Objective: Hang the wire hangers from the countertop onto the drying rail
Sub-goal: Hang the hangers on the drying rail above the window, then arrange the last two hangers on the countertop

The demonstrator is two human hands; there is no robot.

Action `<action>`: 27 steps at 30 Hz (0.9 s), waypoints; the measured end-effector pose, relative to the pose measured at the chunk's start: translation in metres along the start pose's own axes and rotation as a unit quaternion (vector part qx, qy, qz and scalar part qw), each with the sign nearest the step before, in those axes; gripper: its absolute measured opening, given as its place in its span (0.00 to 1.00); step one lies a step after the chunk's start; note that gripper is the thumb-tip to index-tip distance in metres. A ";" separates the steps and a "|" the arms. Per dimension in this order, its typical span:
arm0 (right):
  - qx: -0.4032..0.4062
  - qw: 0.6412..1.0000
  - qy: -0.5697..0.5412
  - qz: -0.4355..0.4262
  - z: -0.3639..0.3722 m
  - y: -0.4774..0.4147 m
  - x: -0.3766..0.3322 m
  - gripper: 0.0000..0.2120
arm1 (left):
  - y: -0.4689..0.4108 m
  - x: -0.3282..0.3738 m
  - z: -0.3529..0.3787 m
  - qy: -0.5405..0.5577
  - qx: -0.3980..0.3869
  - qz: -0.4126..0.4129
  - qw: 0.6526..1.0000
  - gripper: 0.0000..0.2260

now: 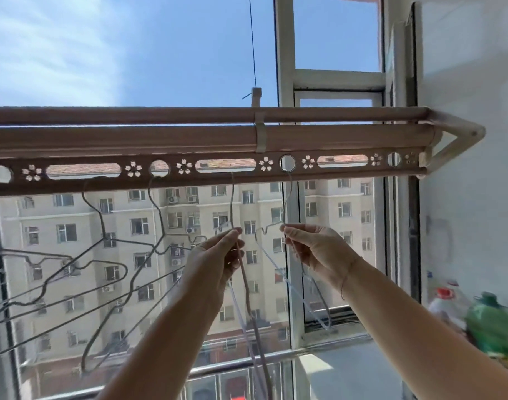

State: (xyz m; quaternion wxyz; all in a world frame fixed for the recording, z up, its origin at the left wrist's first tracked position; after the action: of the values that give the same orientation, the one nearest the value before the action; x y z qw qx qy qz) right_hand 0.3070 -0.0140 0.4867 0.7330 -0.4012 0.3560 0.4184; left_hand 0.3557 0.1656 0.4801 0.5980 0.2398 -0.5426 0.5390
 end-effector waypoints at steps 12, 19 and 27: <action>0.072 0.997 -0.019 -0.003 -0.055 0.047 0.023 0.14 | 0.042 -0.044 -0.026 -0.008 0.044 0.073 0.996 0.09; 0.283 0.957 0.004 0.054 -0.174 0.160 0.103 0.10 | 0.104 -0.174 0.000 -0.079 -0.037 -0.051 0.995 0.06; 0.438 0.893 0.070 0.077 -0.267 0.319 0.143 0.10 | 0.189 -0.318 0.083 -0.168 -0.286 -0.248 0.910 0.10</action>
State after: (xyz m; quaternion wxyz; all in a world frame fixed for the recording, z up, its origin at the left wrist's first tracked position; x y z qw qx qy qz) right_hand 0.0270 -0.0989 0.1582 0.7733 -0.0392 0.5830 0.2461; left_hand 0.2056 0.0283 0.1601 0.6553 0.2722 -0.6891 0.1467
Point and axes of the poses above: each hand's wrist, its own y-axis away from the middle knuckle, its own z-axis out of the palm, x = y × z, the point moved 4 cm from there along -y, towards the middle knuckle, and after that the axes turned 9 degrees about -y, right-handed, at the moved point
